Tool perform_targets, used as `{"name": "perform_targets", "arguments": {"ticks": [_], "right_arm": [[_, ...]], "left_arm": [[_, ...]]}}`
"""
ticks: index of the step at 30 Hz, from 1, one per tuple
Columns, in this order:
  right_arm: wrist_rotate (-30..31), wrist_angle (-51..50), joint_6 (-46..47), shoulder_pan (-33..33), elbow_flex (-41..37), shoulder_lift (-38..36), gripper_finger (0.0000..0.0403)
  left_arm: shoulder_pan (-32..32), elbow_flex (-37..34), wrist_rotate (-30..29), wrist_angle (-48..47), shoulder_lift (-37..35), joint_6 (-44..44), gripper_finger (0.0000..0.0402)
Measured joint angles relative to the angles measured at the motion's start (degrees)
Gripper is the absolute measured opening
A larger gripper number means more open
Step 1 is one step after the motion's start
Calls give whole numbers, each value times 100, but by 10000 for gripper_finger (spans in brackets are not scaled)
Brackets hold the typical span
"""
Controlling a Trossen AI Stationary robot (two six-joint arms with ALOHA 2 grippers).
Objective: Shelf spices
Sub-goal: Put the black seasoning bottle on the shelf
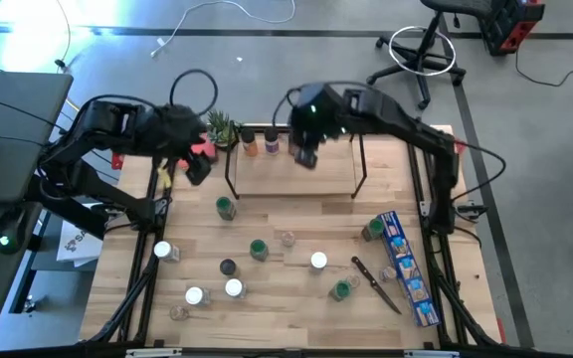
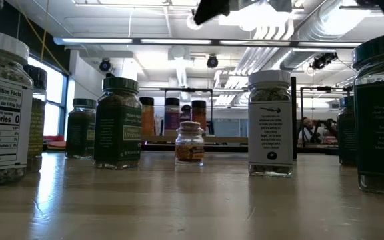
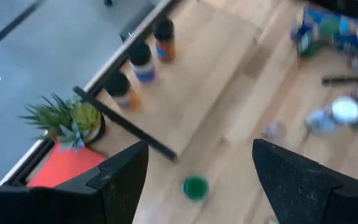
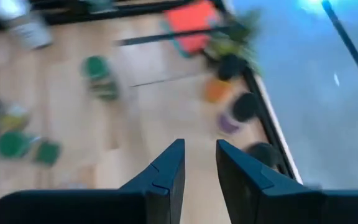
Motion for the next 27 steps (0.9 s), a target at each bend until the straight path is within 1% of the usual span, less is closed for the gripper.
{"name": "perform_targets", "arguments": {"ticks": [3, 8, 10, 13, 16, 19, 23, 27], "right_arm": [[10, 107, 89, 280, -544, -211, 84], [4, 299, 462, 536, -1869, -787, 84], [3, 536, 657, 594, -2407, -1061, 84], [10, 1031, 920, 614, -3088, -1480, 84], [47, 1408, 1171, 603, -3599, -1853, 84], [139, 1593, 1228, 570, -3932, -2165, 84], [156, 1546, 1349, 507, -4128, -2514, 84], [160, 1407, 1513, 447, -4129, -2836, 84]], "left_arm": [[-429, 0, 34, 31, -20, -238, 281], [-1211, -15, 27, 21, -33, -836, 281], [-1576, -185, 166, 27, -41, -1049, 281], [-2090, -738, 603, 29, -42, -1105, 281], [-2500, -1579, 1109, 167, -28, -753, 281], [-2700, -2517, 1487, 713, -29, 67, 281], [-2694, -3544, 1553, 1886, -26, 773, 281], [-2605, -4171, 1759, 2921, -26, 1467, 281]]}}
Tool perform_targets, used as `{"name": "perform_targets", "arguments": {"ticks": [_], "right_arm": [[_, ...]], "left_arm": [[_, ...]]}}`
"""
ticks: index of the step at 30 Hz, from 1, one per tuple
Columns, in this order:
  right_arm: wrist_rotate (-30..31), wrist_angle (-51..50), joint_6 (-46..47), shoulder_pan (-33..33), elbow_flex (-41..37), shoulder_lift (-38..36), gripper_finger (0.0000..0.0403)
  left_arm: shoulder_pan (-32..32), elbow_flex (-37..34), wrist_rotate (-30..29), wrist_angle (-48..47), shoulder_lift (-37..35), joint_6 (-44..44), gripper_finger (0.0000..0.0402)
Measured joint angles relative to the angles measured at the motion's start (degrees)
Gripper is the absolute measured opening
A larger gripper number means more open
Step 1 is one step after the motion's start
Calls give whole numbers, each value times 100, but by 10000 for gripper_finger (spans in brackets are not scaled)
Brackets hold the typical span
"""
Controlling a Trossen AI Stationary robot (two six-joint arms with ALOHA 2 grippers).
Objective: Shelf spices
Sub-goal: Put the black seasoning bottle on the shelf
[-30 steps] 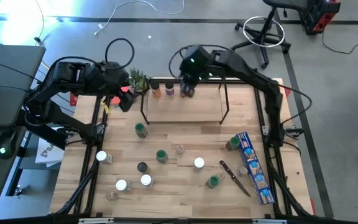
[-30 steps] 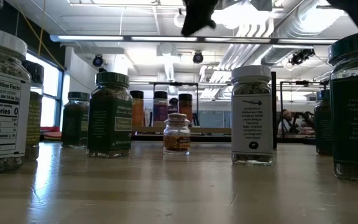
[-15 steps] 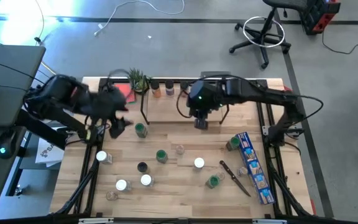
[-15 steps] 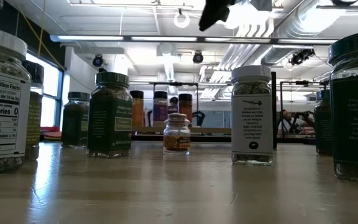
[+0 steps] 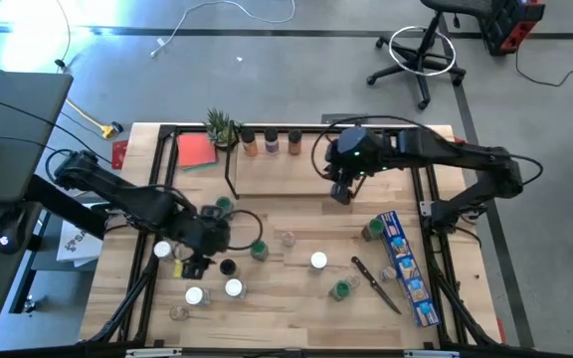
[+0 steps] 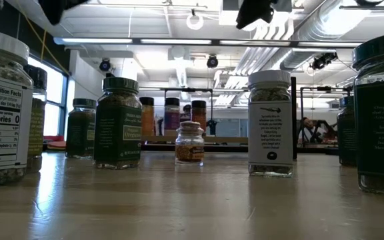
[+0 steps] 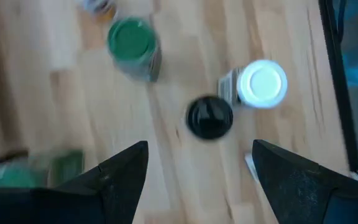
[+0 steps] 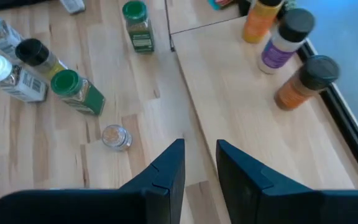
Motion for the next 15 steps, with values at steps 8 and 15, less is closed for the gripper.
{"name": "perform_targets", "arguments": {"ticks": [8, 15], "right_arm": [[0, -312, 481, 1, 0, -623, 84], [174, -698, 921, 7, 2, -947, 84]], "left_arm": [[22, -832, 515, 1098, 83, 581, 293], [22, -1097, 395, 1190, 339, 545, 308]]}}
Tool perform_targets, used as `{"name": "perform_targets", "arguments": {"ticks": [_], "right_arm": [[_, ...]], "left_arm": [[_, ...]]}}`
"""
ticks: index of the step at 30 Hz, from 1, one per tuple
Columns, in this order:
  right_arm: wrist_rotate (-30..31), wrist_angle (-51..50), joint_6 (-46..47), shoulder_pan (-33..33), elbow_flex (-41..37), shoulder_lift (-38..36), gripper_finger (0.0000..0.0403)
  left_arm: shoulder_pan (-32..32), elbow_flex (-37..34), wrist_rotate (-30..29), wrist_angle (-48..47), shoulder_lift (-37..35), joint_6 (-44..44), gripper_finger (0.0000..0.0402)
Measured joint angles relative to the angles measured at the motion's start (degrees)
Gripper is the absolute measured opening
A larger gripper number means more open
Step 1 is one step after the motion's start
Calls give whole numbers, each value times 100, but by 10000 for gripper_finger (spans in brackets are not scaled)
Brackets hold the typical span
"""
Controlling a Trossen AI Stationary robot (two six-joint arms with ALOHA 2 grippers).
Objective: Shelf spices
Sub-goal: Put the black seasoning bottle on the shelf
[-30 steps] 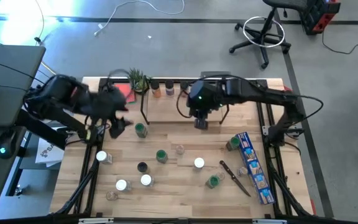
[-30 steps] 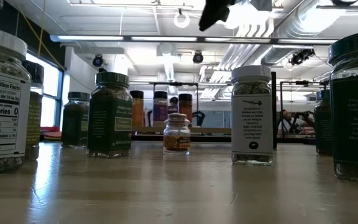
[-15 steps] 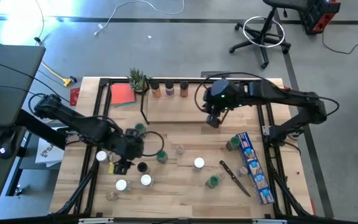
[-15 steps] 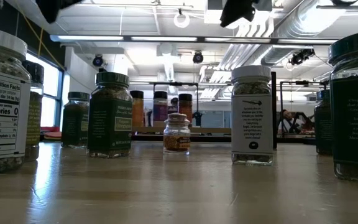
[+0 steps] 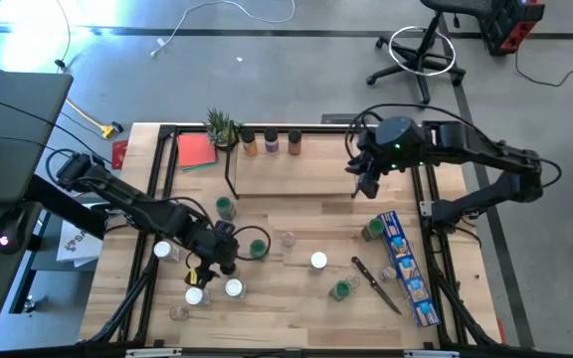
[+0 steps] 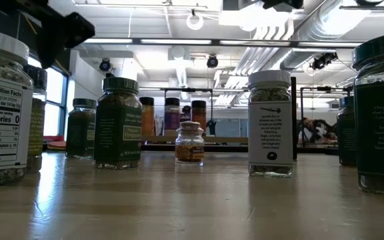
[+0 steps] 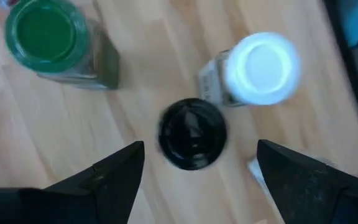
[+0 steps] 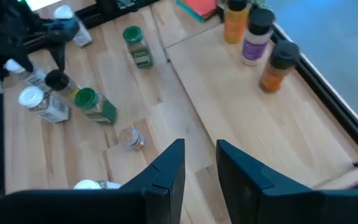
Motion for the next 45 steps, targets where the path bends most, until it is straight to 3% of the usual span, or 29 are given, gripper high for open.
{"name": "perform_targets", "arguments": {"ticks": [12, 21, 24, 33, 39, 45], "right_arm": [[290, -67, 390, 156, 2, -125, 84], [891, -68, 443, 386, 4, -125, 84], [955, -88, 461, 385, 4, -125, 84], [1023, -187, 315, 384, 4, -123, 84], [1081, -299, -34, 369, 6, -123, 84], [1515, -823, 86, 369, 7, -123, 84]], "left_arm": [[-20, 0, 31, 251, 810, -307, 298], [-15, 5, 64, 315, 736, -662, 199], [28, 150, 55, 62, 752, -769, 195], [908, 1861, -678, -2131, 729, 102, 195], [2164, 3095, -714, -1550, 902, 181, 195], [3152, 4249, -751, -1239, 1981, 497, 195]]}}
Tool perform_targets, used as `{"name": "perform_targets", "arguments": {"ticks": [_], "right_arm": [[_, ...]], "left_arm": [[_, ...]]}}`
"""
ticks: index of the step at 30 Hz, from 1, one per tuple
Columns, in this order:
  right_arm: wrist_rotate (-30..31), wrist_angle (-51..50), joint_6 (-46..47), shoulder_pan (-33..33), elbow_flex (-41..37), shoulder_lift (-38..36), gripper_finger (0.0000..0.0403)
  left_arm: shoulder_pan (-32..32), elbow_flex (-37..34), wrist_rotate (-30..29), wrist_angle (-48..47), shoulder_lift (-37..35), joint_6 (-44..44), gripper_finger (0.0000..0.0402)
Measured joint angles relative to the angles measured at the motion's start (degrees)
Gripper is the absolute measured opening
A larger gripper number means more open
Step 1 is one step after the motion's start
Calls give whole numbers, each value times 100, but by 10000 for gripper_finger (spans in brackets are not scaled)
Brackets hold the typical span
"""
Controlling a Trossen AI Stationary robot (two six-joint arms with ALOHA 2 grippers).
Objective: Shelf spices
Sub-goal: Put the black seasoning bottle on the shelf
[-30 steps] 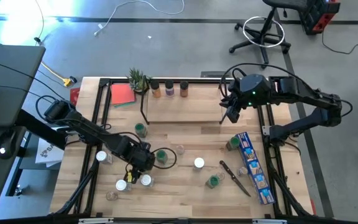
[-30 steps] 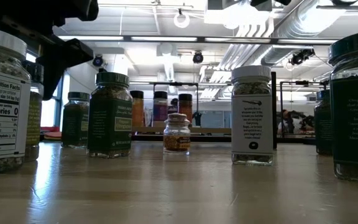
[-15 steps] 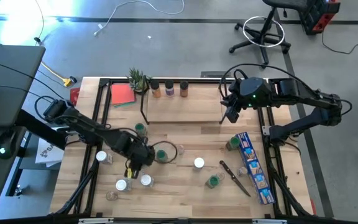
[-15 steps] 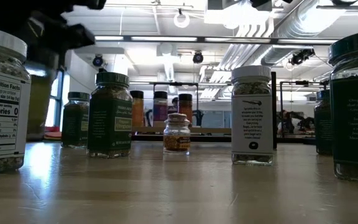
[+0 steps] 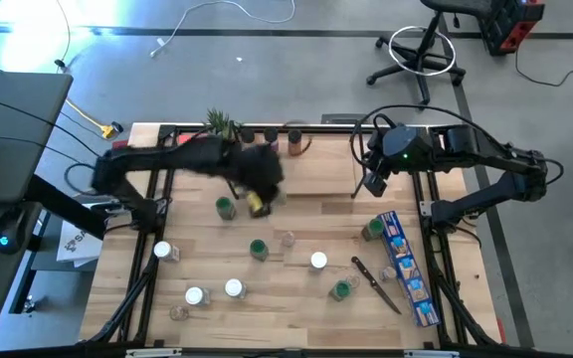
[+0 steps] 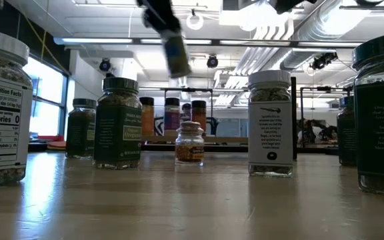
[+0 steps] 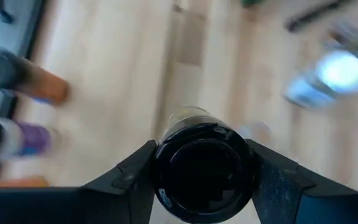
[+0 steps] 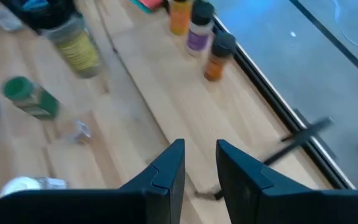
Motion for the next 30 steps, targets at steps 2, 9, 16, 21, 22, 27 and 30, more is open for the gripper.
{"name": "perform_targets", "arguments": {"ticks": [2, 9, 16, 21, 22, 27, 30], "right_arm": [[103, -115, 76, 0, 0, 0, 84], [114, -361, 695, 4, 0, -50, 84], [111, -473, 1170, 4, 0, -66, 84], [97, -473, 1427, 4, 0, -66, 84], [95, -473, 1458, 4, 0, -66, 84], [82, -473, 1726, 4, 0, -66, 84], [82, -475, 1841, 4, 0, -66, 84]], "left_arm": [[197, 398, -92, -17, 471, 235, 195], [646, 1474, -236, 7, 1771, 449, 195], [783, 1727, -523, 14, 2410, 750, 222], [827, 1727, -530, 77, 2541, 851, 230], [838, 1727, -523, 120, 2543, 853, 232], [936, 1731, -354, 382, 2543, 853, 247], [1027, 1731, -170, 442, 2543, 853, 267]]}}
